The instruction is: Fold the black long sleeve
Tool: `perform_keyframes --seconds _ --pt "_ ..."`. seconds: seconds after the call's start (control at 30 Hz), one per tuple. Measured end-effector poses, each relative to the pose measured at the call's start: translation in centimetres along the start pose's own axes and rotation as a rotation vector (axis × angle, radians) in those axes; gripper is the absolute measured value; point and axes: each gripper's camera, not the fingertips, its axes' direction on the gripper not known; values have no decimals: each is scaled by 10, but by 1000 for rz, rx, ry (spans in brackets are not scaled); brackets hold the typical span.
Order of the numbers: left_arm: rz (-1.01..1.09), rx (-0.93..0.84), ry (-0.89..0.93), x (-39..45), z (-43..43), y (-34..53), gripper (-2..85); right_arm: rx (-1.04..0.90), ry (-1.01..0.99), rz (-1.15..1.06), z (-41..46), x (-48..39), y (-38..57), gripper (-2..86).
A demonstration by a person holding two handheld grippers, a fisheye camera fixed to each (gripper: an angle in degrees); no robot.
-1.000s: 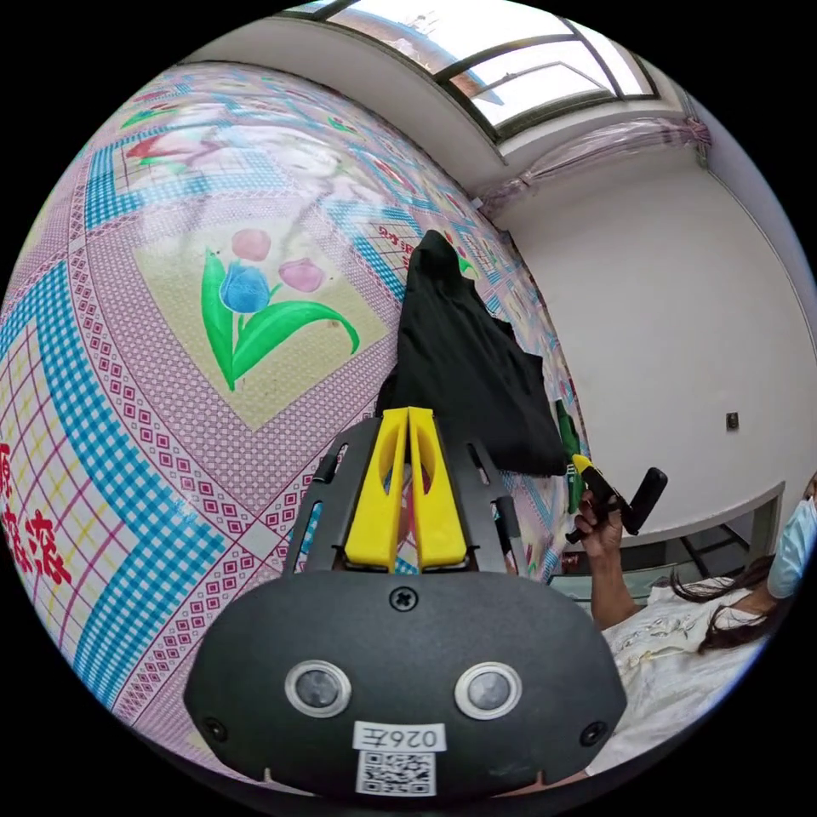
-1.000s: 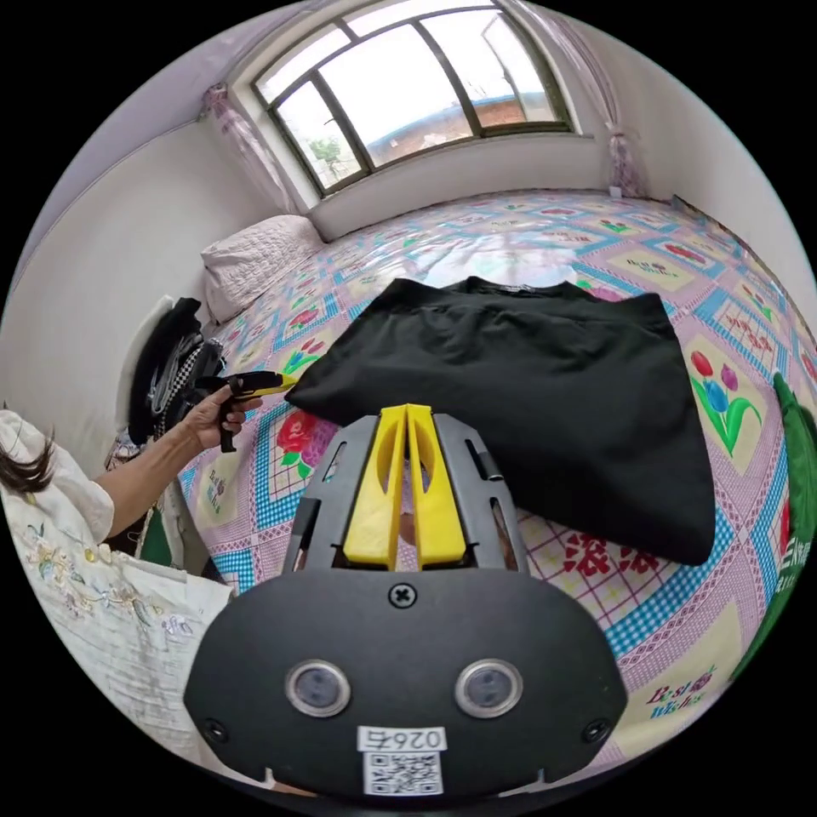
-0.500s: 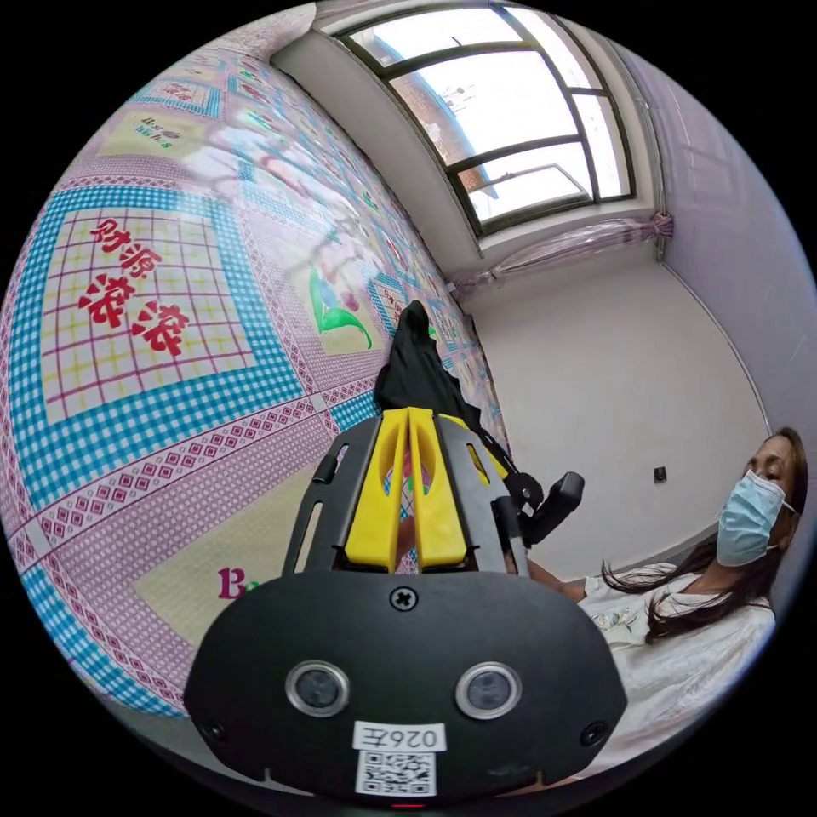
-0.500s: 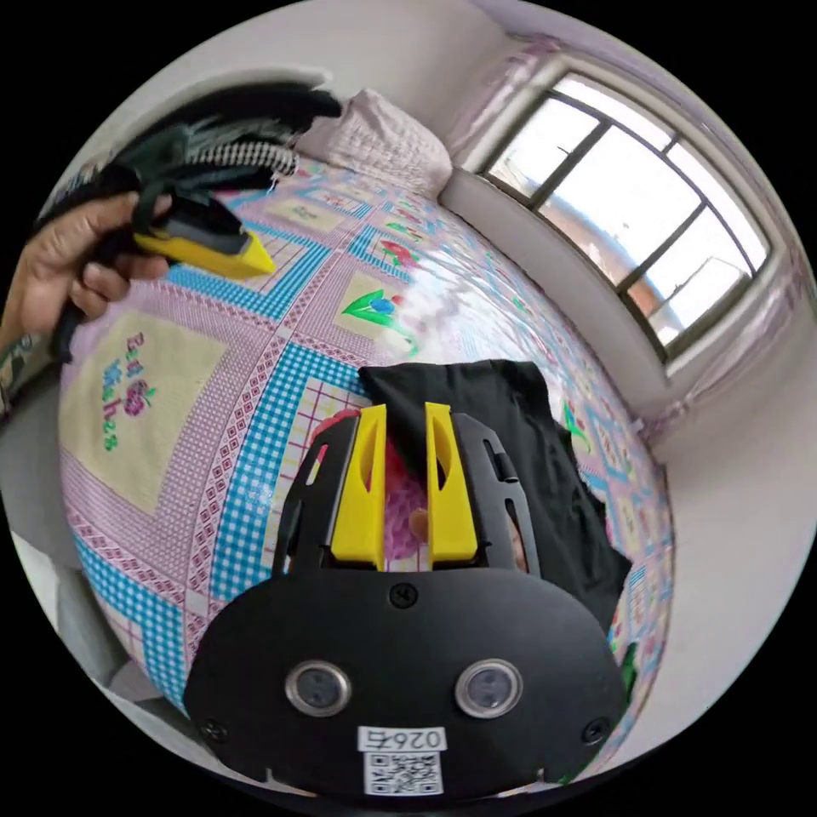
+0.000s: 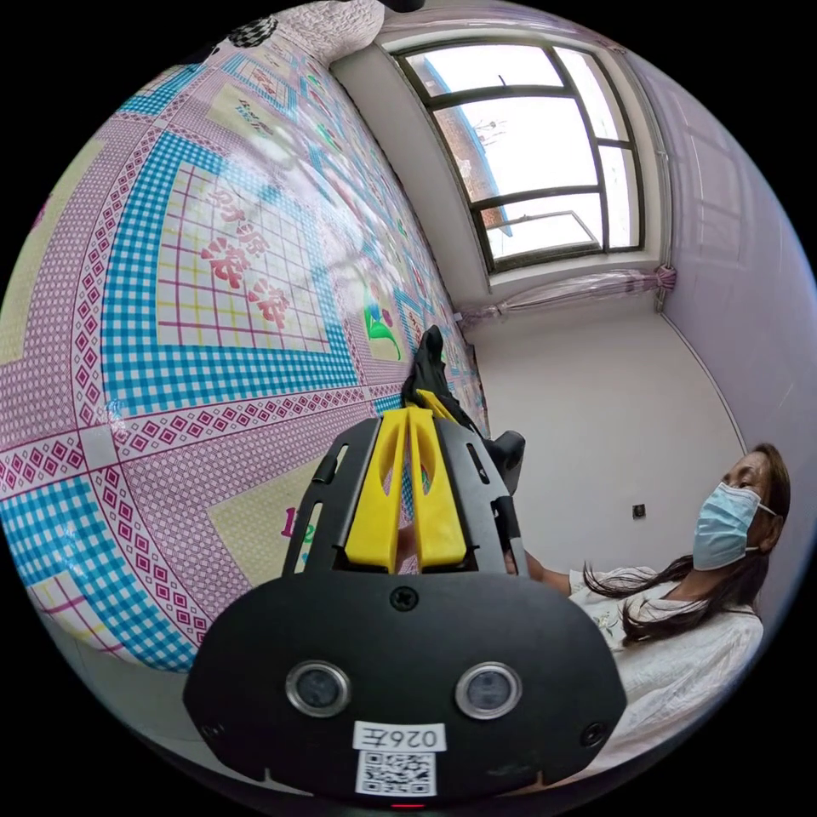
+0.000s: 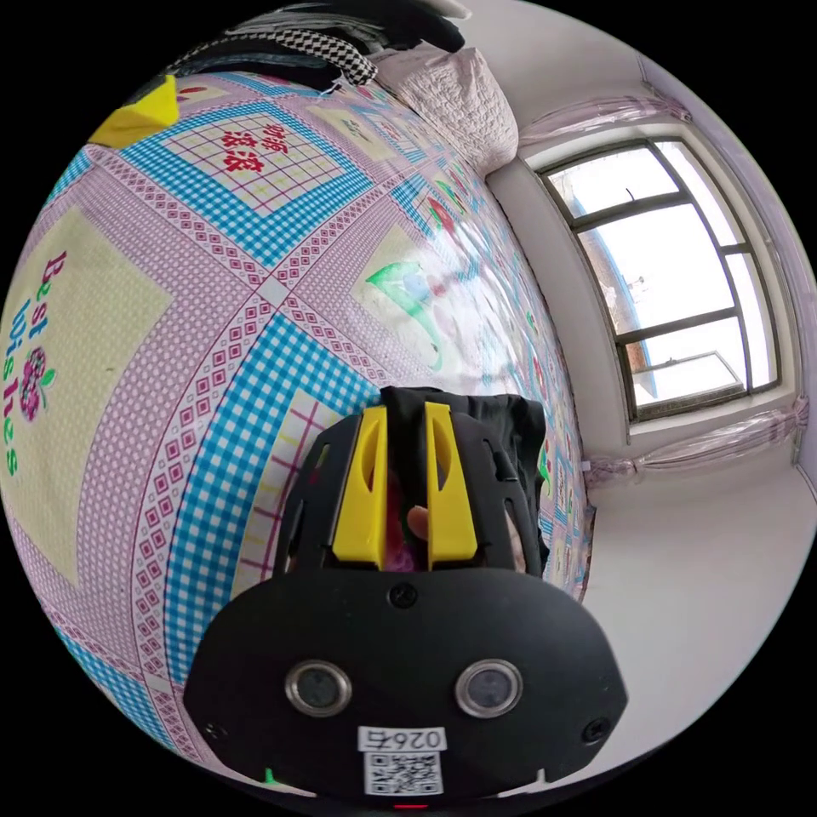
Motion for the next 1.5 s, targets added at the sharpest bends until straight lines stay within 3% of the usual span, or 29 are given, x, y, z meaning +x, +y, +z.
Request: perform_keyframes --seconds 0.27,0.53,0.7,0.87,1.03,1.17,1.23,1.37,1.5 --pt "50 -35 1 -4 -4 -22 -10 -32 -79 95 1 30 14 -15" --pt "118 -140 26 2 19 -41 -10 92 -364 117 -102 37 143 -15" --pt "300 -339 -3 45 87 -50 -10 135 -504 171 -156 54 243 -13" --pt "478 -578 114 95 186 -28 -10 267 -611 479 -182 179 347 0" --pt "601 -808 225 120 285 16 -10 375 -707 1043 -111 353 511 -9" --pt "523 -965 248 94 358 43 -10 433 -806 1238 -15 442 582 -9" --pt "434 -988 218 67 375 46 -10 468 -966 1357 61 487 615 -9" --pt "166 -920 362 5 384 48 -10 352 -1095 1442 153 537 653 -9" --pt "216 -900 343 5 390 59 -10 356 -1250 1407 206 587 697 -9"
